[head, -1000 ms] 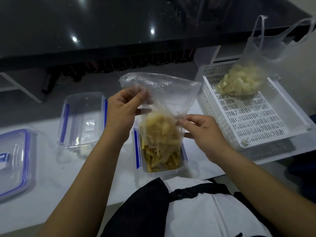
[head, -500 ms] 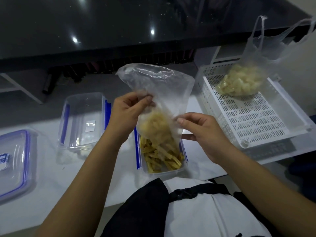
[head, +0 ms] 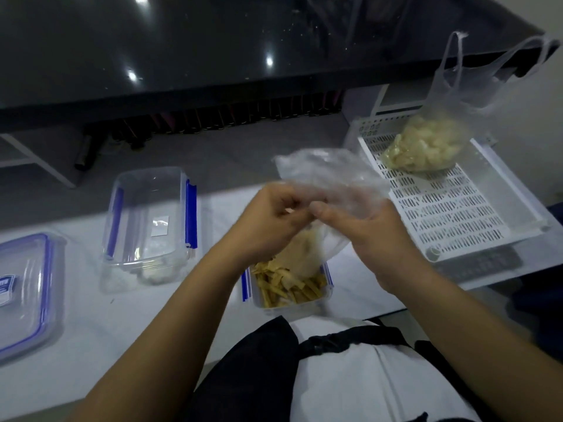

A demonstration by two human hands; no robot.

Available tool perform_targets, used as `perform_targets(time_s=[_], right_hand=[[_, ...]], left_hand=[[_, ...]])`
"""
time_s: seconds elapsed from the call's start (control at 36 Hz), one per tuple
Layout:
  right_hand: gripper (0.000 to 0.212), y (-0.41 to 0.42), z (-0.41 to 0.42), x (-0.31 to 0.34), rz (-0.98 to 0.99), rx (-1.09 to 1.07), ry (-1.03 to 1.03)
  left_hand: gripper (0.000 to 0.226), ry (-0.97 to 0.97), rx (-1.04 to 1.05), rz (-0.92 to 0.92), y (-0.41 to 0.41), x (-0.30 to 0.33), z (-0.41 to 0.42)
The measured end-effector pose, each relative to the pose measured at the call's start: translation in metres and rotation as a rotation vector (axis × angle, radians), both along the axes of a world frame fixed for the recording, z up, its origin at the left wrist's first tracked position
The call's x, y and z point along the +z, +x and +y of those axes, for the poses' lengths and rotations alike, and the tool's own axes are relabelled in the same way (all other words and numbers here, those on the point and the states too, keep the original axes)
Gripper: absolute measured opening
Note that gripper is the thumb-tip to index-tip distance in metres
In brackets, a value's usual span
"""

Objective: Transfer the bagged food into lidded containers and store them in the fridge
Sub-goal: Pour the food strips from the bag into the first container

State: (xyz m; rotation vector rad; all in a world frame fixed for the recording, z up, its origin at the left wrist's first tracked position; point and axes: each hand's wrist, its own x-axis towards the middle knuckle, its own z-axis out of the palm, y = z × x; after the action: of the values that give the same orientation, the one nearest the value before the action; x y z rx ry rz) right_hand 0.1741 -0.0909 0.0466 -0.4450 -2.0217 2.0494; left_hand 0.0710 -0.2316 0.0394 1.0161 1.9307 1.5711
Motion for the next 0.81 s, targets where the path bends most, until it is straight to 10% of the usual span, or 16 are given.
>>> perform_targets(time_s=[0.19,0.44,0.81], right_hand=[[0.070,0.032,0.029,0.033,-0.043,-0.259,0.348],[0.050,0.059,0.027,0.022,-0.206,0.164,1.141],[0.017,0.037,0.054,0.012,-0.199,-0.012,0.961]], left_hand=[[0.021,-0.210,-0.016,-0.015,0.025,-0.024,0.008],[0.027,-0.215,-0.098,-0.125,0.039,-0.036,0.018],[0.063,-0.359,-0.137,0.146,0.009,-0.035,-0.008]])
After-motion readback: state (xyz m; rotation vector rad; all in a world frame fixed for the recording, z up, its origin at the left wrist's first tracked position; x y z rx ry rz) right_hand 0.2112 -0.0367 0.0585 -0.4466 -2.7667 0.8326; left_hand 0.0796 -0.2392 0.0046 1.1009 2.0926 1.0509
